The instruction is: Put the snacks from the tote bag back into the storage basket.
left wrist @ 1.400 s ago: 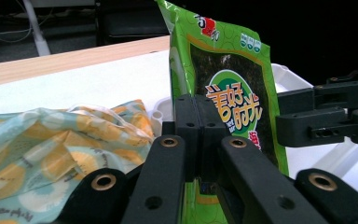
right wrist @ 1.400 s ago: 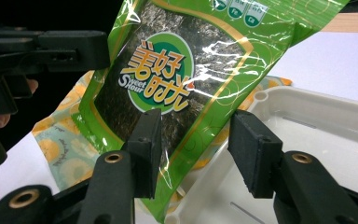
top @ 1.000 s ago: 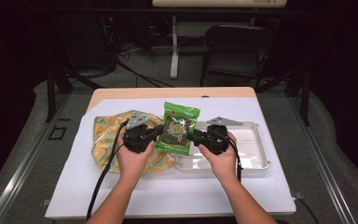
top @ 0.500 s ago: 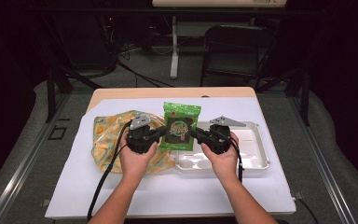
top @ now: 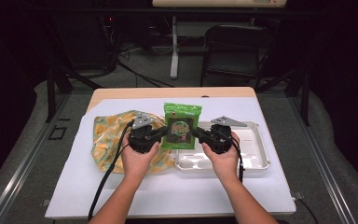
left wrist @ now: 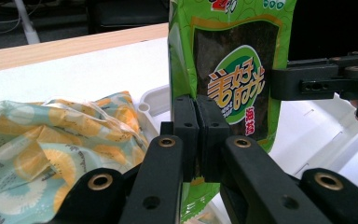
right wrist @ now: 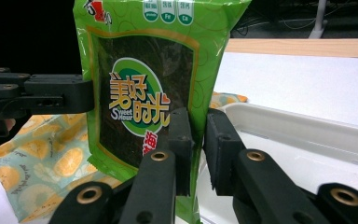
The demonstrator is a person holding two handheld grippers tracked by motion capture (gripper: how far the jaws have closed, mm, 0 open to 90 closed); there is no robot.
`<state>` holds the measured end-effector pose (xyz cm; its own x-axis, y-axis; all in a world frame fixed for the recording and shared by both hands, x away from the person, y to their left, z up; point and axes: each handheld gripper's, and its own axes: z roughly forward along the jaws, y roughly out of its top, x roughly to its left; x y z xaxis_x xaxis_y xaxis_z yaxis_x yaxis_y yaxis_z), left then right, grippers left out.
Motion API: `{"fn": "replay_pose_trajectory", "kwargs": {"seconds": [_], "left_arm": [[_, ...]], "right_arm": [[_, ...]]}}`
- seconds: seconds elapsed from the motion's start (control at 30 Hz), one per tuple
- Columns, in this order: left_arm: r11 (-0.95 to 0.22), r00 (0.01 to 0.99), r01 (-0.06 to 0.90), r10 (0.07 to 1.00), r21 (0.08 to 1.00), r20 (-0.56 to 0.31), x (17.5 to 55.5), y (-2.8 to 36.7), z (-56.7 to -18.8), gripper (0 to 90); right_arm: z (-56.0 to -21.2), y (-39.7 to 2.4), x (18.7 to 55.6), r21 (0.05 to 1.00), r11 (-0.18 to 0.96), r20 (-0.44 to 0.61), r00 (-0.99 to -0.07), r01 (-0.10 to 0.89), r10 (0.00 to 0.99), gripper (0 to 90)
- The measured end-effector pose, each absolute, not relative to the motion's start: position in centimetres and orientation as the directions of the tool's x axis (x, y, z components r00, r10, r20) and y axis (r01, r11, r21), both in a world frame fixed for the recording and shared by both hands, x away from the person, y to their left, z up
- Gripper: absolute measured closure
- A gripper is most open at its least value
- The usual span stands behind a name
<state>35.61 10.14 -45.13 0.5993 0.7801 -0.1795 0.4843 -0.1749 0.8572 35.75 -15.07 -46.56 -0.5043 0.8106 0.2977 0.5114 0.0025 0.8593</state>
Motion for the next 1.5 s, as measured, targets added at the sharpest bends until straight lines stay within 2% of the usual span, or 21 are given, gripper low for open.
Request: {"fn": "replay_pose_trajectory", "kwargs": {"seconds": [0.4, 1.5], "left_arm": [[-0.181, 0.602, 0.492, 0.777, 0.852, -0.183, 35.9, 9.2, -45.4, 87.6], [-0.191, 0.613, 0.489, 0.769, 0.851, -0.18, 37.0, 7.2, -44.8, 85.2]], "right_arm": [[-46.4, -15.9, 35.8, 0.859, -0.008, 0.296, -0.484, 0.512, 0.823, 85.7], [-45.4, -17.5, 36.0, 0.868, -0.031, 0.29, -0.454, 0.496, 0.842, 84.4]]}}
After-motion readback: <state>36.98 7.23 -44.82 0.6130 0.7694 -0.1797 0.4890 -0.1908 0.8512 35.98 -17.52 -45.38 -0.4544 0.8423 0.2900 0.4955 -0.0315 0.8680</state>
